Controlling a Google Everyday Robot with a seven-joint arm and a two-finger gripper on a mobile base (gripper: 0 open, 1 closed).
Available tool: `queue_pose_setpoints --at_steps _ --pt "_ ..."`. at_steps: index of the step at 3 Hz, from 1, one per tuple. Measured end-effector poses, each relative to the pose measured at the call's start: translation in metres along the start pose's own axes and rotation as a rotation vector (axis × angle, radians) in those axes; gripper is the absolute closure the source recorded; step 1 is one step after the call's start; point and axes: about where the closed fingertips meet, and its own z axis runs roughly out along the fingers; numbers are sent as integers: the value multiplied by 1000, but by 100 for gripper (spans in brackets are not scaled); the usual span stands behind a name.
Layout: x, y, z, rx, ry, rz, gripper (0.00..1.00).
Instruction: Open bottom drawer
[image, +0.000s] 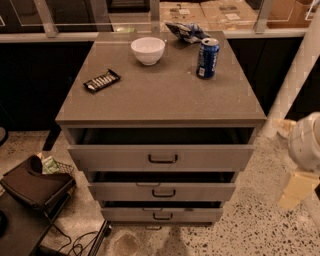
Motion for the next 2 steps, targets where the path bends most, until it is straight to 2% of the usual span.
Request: queue_pose_setpoints --at_steps 1,2 --pt "19 31 50 19 7 -46 0" --pt "25 59 92 50 -2 -65 0"
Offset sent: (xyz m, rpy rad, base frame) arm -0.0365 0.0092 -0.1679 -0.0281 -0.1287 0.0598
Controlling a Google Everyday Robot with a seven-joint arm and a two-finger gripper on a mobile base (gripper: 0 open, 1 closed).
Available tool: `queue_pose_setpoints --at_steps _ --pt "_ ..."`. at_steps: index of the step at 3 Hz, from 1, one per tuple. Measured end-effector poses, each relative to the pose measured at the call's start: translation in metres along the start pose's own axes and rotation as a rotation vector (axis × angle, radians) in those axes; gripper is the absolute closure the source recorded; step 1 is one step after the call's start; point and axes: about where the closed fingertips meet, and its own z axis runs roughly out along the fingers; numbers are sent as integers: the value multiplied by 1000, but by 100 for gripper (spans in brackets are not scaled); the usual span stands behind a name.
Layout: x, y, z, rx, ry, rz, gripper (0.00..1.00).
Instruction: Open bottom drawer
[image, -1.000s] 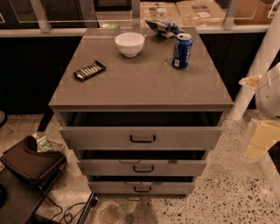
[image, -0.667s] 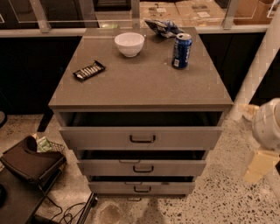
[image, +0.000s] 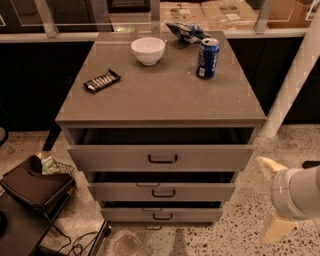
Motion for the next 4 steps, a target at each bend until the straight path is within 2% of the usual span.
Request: queue_pose_setpoints --at_steps 1,2,3,4 --pt "-3 22 29 42 -28 10 0" --pt "-3 16 29 69 -29 7 0" --pt "-3 17 28 66 -28 7 0" --pt "-6 19 42 77 -30 -20 0"
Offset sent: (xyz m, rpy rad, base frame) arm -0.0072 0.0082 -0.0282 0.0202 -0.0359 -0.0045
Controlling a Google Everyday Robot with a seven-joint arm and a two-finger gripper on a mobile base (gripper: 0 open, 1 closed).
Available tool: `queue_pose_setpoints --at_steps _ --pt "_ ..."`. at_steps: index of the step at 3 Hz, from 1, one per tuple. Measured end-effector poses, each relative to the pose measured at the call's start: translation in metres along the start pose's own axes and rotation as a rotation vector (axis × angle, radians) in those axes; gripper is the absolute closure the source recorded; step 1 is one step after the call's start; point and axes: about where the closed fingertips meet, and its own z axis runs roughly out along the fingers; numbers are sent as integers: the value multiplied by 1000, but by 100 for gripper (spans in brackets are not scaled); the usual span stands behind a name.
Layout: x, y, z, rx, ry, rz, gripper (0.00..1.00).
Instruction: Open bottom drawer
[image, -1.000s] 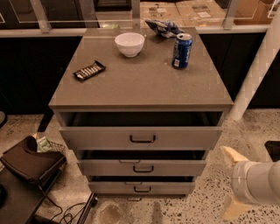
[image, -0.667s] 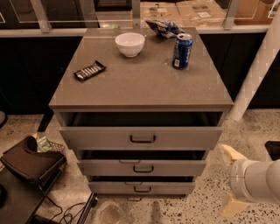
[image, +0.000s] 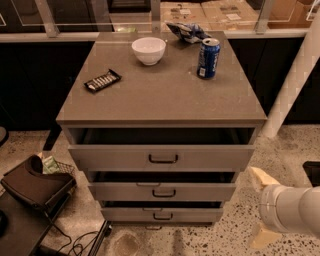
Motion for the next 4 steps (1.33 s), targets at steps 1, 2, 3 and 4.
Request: queue_pose_setpoints --at_steps 1,2,3,4 --pt "7 18 37 -8 10 -21 0" --pt "27 45 80 -10 31 -26 0" --pt "45 62 109 -24 38 -36 0" --pt "64 85 168 -62 -5 -80 0"
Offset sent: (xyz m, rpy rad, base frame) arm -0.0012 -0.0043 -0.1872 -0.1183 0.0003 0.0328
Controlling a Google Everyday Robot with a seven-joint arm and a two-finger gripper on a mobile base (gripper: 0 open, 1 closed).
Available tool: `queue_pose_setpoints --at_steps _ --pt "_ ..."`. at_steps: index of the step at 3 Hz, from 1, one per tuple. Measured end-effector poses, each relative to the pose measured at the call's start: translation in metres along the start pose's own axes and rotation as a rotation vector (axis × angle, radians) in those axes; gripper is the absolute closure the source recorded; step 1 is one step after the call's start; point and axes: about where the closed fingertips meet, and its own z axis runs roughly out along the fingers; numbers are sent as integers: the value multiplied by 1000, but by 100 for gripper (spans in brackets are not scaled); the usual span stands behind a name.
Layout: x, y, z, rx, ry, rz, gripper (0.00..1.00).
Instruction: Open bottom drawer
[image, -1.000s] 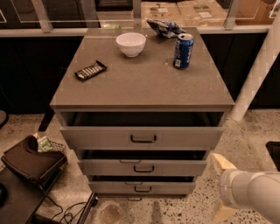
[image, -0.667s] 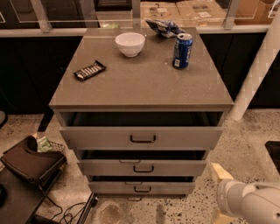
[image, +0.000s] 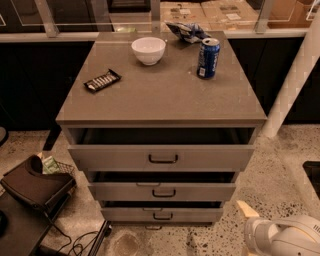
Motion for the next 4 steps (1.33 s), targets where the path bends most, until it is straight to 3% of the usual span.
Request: queue_pose_setpoints --at_steps 2,4 --pt "-10 1 19 -40 -6 -33 0" --pt "-46 17 51 -44 -80 -100 0"
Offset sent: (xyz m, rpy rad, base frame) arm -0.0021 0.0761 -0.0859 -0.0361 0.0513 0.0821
